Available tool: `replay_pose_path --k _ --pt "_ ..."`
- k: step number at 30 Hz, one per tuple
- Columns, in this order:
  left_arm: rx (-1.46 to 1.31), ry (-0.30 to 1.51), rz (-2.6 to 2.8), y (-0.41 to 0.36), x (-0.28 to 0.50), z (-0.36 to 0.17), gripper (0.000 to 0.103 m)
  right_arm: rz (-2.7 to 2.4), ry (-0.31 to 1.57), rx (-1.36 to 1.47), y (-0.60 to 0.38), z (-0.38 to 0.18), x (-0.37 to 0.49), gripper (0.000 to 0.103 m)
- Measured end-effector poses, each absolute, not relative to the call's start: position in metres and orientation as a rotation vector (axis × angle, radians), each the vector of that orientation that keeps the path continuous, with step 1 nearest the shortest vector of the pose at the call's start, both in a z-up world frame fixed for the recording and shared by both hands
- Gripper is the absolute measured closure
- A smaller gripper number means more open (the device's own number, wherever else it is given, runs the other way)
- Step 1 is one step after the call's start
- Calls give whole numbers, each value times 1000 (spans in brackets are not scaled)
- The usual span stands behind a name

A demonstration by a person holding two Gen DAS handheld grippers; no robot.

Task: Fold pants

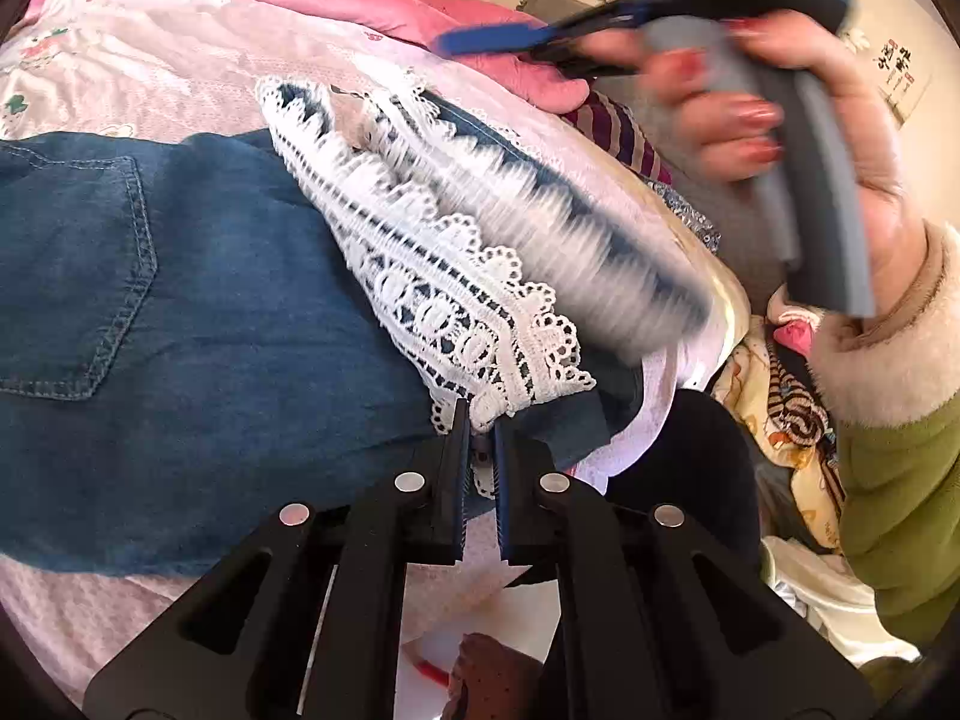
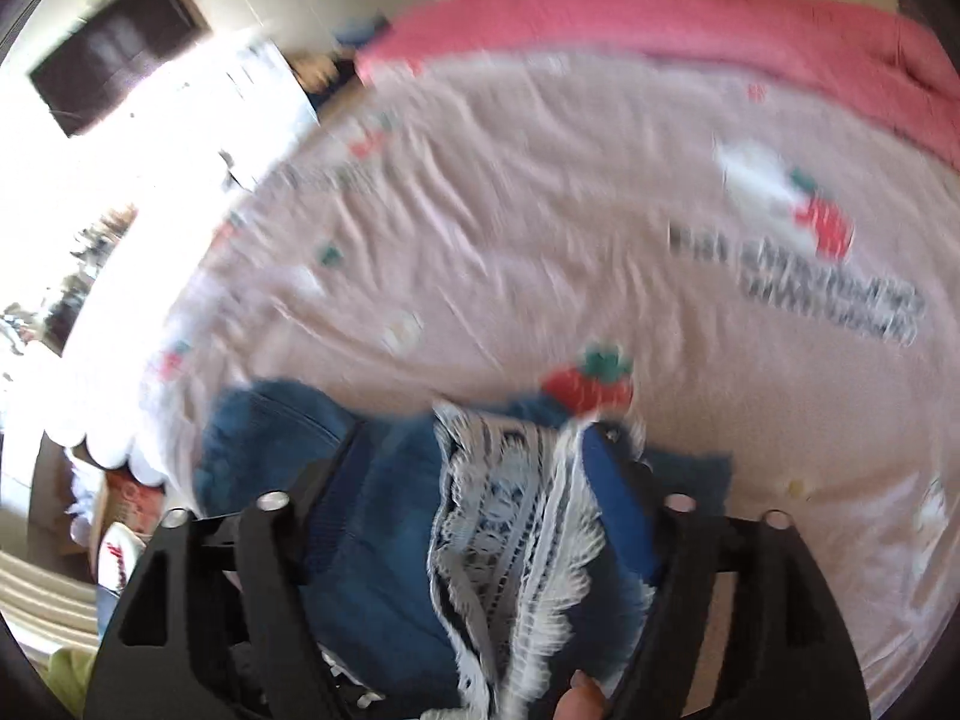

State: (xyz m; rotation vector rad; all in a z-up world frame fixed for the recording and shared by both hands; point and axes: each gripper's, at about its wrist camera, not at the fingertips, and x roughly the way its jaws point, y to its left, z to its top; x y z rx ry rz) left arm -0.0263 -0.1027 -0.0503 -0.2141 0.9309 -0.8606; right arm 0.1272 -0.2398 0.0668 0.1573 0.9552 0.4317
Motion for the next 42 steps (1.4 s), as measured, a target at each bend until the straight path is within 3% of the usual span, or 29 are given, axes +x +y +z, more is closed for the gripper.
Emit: replay_pose_path --k 4,10,12,14,16,21,23,27,29,34,39,40,41,42 --pt "-217 935 -867 -99 -25 -53 101 377 890 204 -285 89 111 13" --pt "-245 935 -849 -72 -20 -51 101 376 1035 118 -287 37 86 14" --pt "-263 938 -841 -66 -20 -50 100 401 1065 87 -279 21 76 25" --pt "-287 944 -831 -56 -23 -50 100 424 1102 47 -267 4 68 47" --pt "-318 954 -822 -45 -25 -50 99 459 1120 8 -253 -10 61 56" --pt "-366 969 -812 -28 -28 -50 91 479 1150 -93 -220 -38 55 56" --pt "-369 959 -804 -22 -28 -47 81 482 1151 -108 -217 -40 55 54" --pt "-343 907 -782 -9 -35 -30 69 513 1105 -45 -225 -16 64 54" --pt "-321 870 -768 -6 -38 -20 65 497 1042 -42 -228 2 72 48" --pt "-260 885 -762 -24 -30 -13 61 484 980 -88 -211 17 101 37" --pt "-184 942 -731 -49 -24 -27 61 449 989 -224 -187 5 132 36" --pt "-165 954 -721 -54 -23 -29 61 449 1010 -236 -188 0 134 44" --pt "-146 961 -715 -59 -22 -32 61 455 1039 -251 -186 -7 138 59" --pt "-122 965 -702 -64 -21 -34 62 468 1064 -259 -184 -13 140 90"
